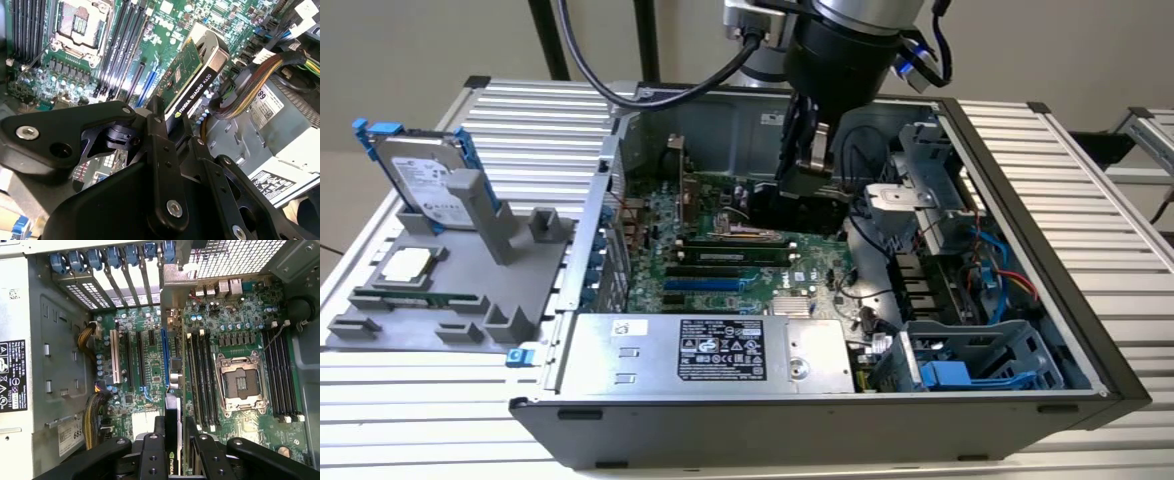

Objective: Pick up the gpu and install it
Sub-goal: 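Insert the gpu into the slot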

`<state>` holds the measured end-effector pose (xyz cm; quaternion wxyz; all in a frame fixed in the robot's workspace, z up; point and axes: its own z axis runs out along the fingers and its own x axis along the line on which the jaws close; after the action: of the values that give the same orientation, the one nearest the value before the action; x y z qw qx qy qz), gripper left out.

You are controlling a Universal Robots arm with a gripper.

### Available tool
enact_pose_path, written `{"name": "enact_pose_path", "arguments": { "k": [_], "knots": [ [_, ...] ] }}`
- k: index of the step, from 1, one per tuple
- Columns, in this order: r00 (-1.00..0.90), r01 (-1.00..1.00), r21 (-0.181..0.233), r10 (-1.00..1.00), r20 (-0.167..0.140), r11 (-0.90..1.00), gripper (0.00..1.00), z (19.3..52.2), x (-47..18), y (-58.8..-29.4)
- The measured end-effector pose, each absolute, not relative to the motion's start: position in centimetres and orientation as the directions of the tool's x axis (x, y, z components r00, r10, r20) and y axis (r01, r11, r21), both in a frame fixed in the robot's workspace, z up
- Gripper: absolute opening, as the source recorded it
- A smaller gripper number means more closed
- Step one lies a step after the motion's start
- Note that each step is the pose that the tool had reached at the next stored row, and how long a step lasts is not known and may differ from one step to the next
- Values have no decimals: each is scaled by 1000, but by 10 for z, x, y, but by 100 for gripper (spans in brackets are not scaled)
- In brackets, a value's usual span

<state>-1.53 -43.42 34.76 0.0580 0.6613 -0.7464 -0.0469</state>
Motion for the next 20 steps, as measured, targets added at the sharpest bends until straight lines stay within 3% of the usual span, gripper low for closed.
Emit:
{"name": "enact_pose_path", "arguments": {
  "k": [20],
  "knots": [
    [-119, -982, 147, -993, 25, 121, 0, 321, -15, -434]
  ]
}}
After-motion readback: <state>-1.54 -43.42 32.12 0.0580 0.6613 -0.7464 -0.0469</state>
